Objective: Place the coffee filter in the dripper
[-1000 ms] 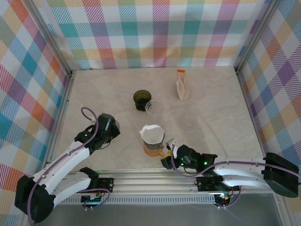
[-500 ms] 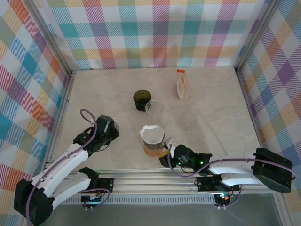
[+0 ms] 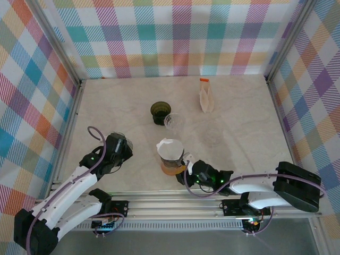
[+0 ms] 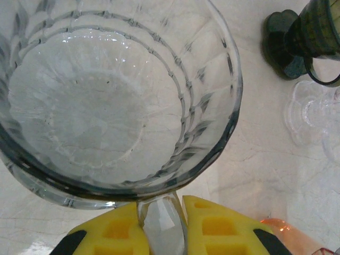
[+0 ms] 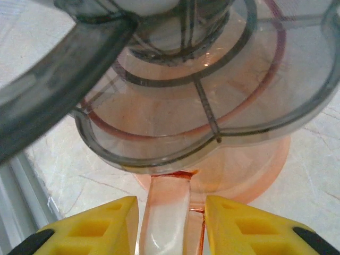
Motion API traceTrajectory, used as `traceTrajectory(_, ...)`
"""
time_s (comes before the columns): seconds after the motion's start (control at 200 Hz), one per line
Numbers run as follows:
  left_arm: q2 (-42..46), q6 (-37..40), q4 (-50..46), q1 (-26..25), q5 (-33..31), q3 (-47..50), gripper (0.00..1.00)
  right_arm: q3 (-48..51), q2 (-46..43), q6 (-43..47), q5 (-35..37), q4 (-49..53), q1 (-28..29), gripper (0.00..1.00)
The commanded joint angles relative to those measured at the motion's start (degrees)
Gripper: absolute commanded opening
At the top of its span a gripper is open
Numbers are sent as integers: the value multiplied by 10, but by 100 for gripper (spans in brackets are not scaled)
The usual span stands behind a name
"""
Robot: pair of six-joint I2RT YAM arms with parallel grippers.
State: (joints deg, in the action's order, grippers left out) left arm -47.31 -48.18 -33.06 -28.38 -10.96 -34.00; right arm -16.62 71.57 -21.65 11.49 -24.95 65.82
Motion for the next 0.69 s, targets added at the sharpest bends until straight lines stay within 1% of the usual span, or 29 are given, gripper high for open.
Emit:
traceTrajectory(0.0,21,4,-7,4,-4,8,0,-28,23,22,-7,-42,-14,38)
traceTrajectory(0.275,58,-11,-20,3,4,24,0,-90,117,47,-38,-83,-50,37)
traceTrajectory(0.69,120,-26,-75,3,-8,32,0,-287,330,42,-82,-127,-88,37)
